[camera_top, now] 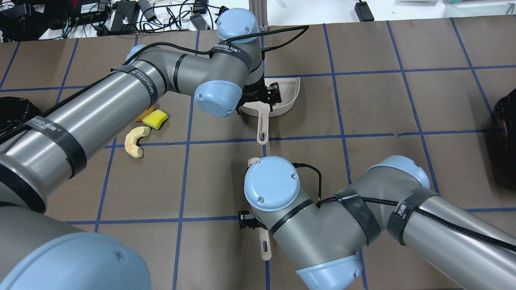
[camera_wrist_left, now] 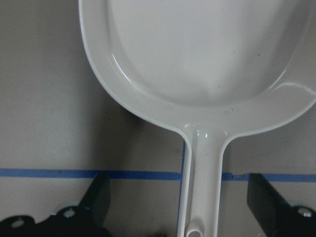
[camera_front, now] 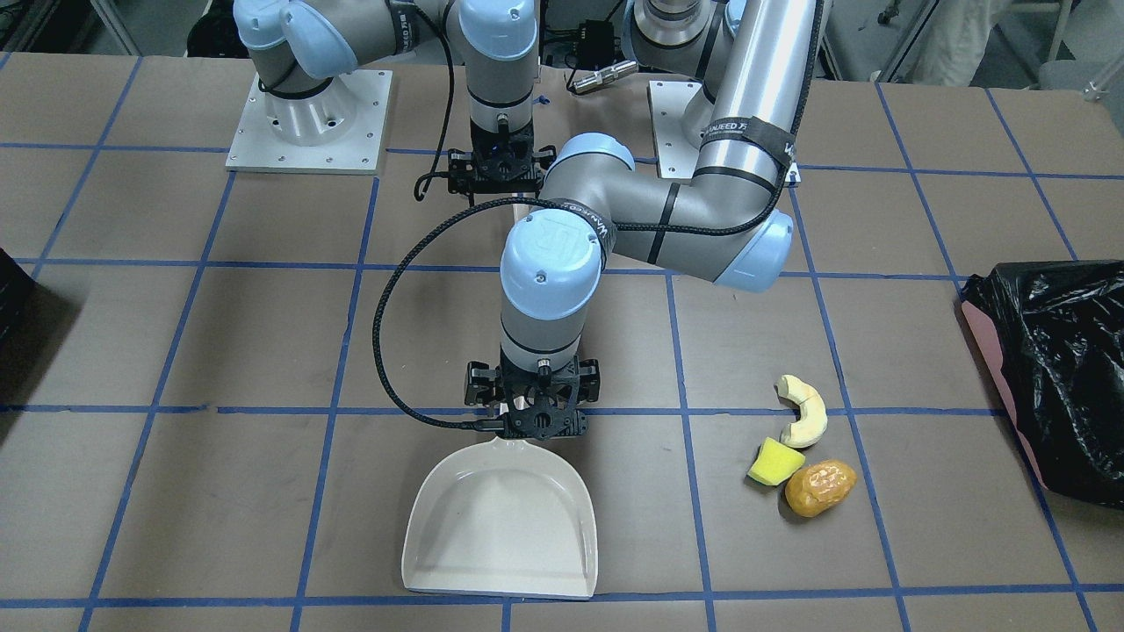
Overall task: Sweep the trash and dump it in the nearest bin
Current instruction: 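Grasp the dustpan handle with the left gripper while the right gripper grasps the brush handle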
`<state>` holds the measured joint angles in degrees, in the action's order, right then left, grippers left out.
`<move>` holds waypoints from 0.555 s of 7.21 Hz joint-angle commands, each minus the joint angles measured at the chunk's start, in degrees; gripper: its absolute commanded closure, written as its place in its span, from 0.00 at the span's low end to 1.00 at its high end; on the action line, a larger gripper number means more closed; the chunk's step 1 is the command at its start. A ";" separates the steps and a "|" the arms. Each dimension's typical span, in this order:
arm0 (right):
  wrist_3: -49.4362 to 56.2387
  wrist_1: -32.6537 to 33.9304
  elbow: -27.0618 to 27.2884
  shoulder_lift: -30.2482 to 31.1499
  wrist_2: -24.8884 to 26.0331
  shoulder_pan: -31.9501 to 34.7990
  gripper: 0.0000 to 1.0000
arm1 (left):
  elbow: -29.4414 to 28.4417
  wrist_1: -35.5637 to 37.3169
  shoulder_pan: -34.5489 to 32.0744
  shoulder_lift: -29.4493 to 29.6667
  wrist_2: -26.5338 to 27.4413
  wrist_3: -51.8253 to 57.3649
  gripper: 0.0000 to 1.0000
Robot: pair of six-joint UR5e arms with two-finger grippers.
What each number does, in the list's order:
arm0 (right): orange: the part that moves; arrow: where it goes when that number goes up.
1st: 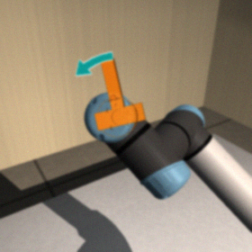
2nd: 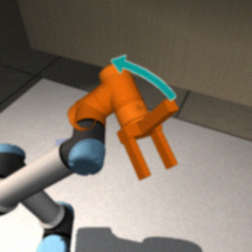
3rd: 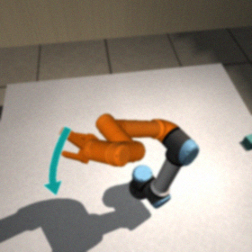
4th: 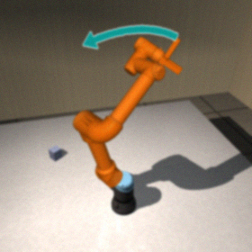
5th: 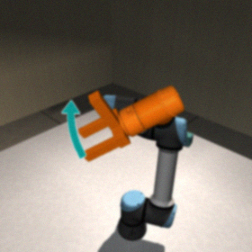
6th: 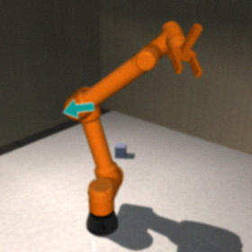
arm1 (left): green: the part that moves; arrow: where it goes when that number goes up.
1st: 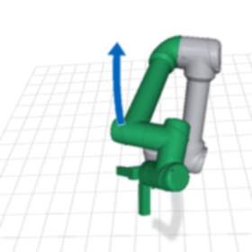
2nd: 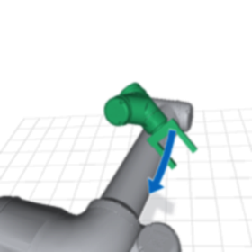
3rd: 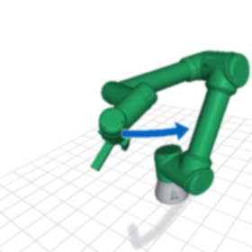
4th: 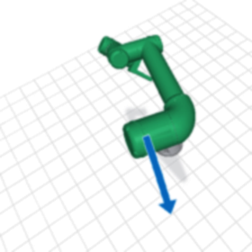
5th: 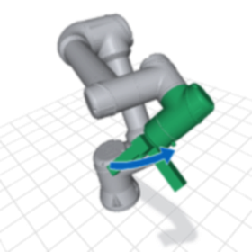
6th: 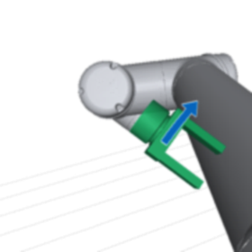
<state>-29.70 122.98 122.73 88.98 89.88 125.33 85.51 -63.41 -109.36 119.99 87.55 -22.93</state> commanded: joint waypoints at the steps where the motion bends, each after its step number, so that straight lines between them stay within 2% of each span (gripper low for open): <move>1: 0.08 0.33 0.40 -0.56 0.47 3.68 0.04 | 0.10 -1.46 -0.42 0.50 -0.81 -0.27 0.00; 4: 0.35 1.21 2.51 -1.17 0.56 4.05 0.11 | 0.19 -1.01 -1.82 2.08 -0.98 -0.36 0.00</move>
<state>-29.42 123.57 124.37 88.08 90.48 129.24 85.63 -64.55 -110.77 121.29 86.71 -23.43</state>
